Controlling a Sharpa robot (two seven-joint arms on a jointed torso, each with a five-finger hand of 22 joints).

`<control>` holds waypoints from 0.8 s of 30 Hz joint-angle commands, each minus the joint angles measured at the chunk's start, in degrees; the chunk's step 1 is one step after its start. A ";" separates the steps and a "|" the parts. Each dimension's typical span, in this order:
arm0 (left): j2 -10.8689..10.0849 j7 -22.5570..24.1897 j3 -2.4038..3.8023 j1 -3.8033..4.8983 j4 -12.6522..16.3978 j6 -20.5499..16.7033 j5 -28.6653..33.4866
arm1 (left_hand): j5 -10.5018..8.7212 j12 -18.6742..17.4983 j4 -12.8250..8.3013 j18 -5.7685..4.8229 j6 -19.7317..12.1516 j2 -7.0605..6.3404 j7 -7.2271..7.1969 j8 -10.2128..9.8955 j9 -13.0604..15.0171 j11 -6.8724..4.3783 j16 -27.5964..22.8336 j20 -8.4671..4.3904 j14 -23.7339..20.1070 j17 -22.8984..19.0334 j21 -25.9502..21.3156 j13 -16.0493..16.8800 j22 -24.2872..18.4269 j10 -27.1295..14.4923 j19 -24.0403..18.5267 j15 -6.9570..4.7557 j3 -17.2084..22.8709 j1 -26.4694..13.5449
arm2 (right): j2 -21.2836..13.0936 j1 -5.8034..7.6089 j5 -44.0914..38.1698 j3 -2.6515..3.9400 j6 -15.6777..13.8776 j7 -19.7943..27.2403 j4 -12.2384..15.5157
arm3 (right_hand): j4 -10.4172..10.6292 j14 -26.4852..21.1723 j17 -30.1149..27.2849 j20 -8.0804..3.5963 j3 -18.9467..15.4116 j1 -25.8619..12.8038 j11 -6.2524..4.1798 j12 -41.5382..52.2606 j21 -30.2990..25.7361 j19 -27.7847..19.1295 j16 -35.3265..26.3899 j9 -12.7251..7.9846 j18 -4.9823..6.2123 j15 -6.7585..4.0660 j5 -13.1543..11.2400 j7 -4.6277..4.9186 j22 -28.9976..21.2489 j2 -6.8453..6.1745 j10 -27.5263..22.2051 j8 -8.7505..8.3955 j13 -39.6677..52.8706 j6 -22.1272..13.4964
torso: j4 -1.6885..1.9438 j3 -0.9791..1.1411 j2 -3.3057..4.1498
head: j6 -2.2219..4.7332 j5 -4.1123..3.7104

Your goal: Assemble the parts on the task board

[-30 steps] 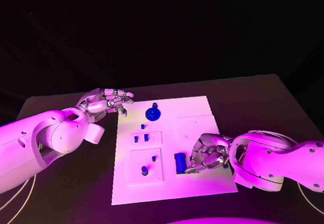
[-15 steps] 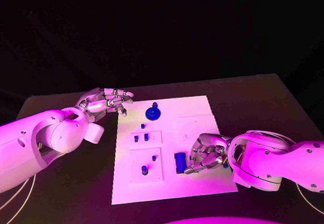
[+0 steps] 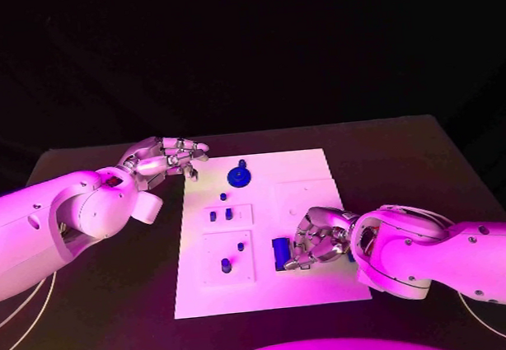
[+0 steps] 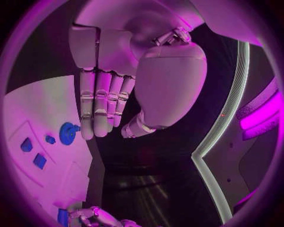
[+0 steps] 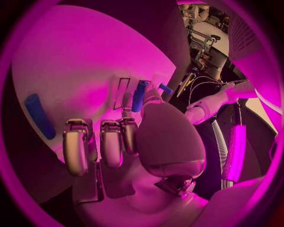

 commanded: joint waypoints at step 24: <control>-0.13 0.20 0.02 0.03 0.15 0.53 0.32 | 0.14 0.45 0.39 0.87 -0.50 0.28 -0.07 0.42 0.01 0.02 0.20 0.18 -0.37 -0.06 -0.43 -0.06 -0.08 -0.24 0.40 -0.11 0.13 -0.07 | -6.39 0.85 1.04 -0.01 -2.06 4.88 3.81 | 0.06 4.97 10.16 -0.30 -0.96 -0.37 0.05 -0.94 -1.02 4.63 -0.03 -0.21 -0.76 0.09 0.04 0.61 13.88 -2.50 2.71 -1.25 10.19 -0.75 | -0.08 -0.09 -0.07 | 0.35 -0.33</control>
